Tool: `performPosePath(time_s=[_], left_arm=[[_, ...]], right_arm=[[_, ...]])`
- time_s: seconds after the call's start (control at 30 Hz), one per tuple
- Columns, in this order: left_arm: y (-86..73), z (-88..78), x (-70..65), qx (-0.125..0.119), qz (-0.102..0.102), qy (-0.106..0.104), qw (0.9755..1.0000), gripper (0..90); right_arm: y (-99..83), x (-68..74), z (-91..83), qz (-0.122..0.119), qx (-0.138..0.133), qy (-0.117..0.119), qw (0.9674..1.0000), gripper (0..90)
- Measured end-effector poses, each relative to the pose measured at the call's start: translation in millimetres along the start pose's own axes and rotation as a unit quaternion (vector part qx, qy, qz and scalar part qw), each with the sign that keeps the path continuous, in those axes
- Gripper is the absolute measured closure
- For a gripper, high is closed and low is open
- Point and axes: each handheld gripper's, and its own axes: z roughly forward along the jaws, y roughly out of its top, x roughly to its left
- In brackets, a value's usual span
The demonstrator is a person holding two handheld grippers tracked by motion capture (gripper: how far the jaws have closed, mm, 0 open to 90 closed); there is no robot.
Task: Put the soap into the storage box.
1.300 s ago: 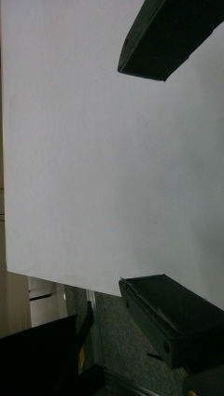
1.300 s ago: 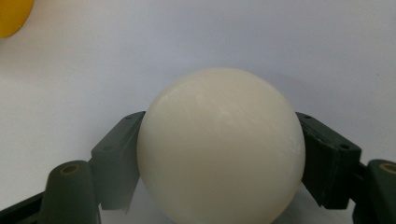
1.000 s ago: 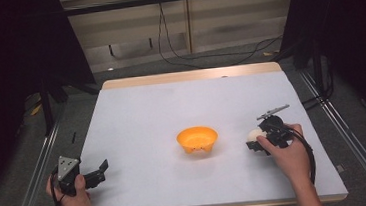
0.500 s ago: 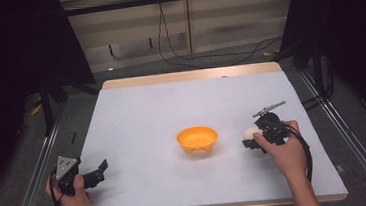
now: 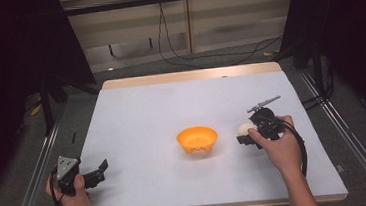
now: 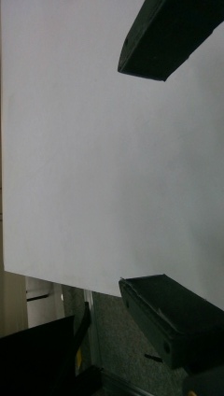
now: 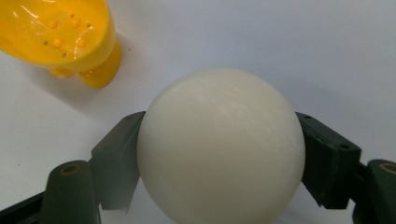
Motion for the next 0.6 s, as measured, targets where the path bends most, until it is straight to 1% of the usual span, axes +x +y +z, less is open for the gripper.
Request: performPosePath(time_s=[0.1, 0.27, 0.3, 0.33, 0.47, 0.53, 0.6], left_arm=[[0.1, 0.3, -0.1, 0.001, 0.000, 0.000, 1.0000, 0.2], [0.1, 0.3, 0.0, 0.001, 0.001, 0.000, 1.0000, 0.2], [0.1, 0.3, -0.1, 0.001, 0.001, 0.000, 1.0000, 0.2], [0.1, 0.3, -0.2, 0.001, 0.001, 0.000, 1.0000, 0.2], [0.1, 0.0, 0.2, 0.001, 0.000, -0.001, 1.0000, 0.2], [0.1, 0.0, 0.2, 0.001, -0.001, -0.001, 1.0000, 0.2], [0.1, 0.1, 0.1, 0.001, 0.000, -0.001, 1.0000, 0.2]], right_arm=[[7.1, 4.4, -1.6, -0.008, -0.001, 0.000, 1.0000, 24.0], [13.3, 9.6, -2.0, -0.011, -0.006, 0.004, 0.9999, 24.0], [14.5, 10.7, -1.5, -0.015, -0.004, 0.004, 0.9999, 24.0], [16.9, 13.4, 0.6, -0.016, -0.002, 0.006, 0.9999, 24.0], [21.6, 16.8, 4.0, -0.021, 0.001, 0.009, 0.9997, 24.0], [22.6, 18.4, 4.7, -0.018, -0.001, 0.009, 0.9998, 24.0], [25.0, 20.6, 5.9, -0.024, -0.003, 0.013, 0.9996, 24.0]])
